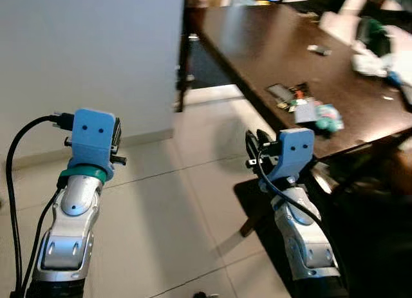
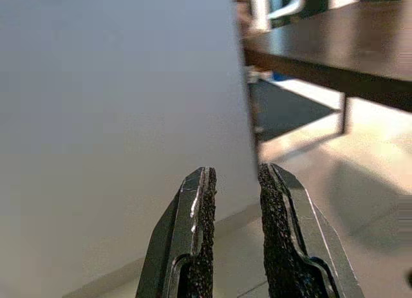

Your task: Hang keys on a hook

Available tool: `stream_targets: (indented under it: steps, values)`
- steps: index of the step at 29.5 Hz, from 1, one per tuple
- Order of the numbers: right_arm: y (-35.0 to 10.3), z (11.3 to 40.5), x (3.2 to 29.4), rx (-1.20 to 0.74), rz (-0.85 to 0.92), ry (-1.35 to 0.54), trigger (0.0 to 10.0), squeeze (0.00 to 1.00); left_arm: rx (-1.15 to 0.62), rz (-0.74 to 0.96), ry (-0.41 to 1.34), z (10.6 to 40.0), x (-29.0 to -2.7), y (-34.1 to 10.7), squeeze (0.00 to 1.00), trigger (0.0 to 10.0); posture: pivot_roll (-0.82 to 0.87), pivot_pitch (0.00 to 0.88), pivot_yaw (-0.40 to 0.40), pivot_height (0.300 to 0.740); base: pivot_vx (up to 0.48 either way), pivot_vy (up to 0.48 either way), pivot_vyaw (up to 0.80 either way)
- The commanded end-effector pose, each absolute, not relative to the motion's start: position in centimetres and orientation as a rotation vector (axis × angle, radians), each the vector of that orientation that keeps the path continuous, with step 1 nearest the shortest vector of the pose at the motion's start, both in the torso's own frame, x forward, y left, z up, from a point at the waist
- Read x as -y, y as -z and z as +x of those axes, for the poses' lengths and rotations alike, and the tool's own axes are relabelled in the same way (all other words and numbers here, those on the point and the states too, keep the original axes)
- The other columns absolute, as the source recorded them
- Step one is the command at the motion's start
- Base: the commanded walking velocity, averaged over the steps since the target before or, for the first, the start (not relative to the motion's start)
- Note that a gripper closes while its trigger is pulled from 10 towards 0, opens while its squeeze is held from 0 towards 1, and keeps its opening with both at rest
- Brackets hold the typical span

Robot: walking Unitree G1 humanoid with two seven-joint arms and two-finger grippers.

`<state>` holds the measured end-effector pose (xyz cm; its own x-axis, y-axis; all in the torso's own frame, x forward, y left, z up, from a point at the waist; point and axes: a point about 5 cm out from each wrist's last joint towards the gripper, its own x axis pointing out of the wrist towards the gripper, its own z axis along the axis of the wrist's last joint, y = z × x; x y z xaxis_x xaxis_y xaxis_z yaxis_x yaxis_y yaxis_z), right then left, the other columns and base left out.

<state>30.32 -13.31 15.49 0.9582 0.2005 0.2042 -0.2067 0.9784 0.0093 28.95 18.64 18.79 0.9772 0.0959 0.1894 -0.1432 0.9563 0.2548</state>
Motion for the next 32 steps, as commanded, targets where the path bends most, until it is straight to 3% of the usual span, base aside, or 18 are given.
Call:
stream_targets:
  steps: [1, 21, 28, 32]
  values:
    - [-15.0, 30.3, 13.5, 0.182, 0.034, -0.197, 10.0, 0.0, 0.159, 0.271, -0.111, 28.9, -18.6, -18.3, 0.0, 10.0, 0.12, 0.0, -0.001, 0.74, 0.0, 0.0, -0.8]
    - [-14.8, 30.3, 13.5, 0.176, 0.038, -0.192, 10.0, 0.0, 0.154, 0.281, -0.103, 29.1, -18.7, -18.3, 0.0, 10.0, 0.11, 0.0, 0.007, 0.74, 0.0, 0.0, -0.8]
    - [-15.3, 30.4, 13.6, 0.204, -0.016, -0.2, 10.0, 0.0, 0.15, 0.33, 0.02, 29.4, -18.5, -19.1, 0.0, 10.0, 0.11, 0.0, 0.018, 0.74, 0.0, 0.0, -0.8]
    - [-16.1, 31.4, 14.5, 0.226, -0.055, -0.181, 10.0, 0.0, 0.118, 0.265, 0.103, 29.0, -18.0, -19.0, 0.0, 10.0, 0.11, 0.0, 0.016, 0.74, 0.0, 0.0, -0.8]
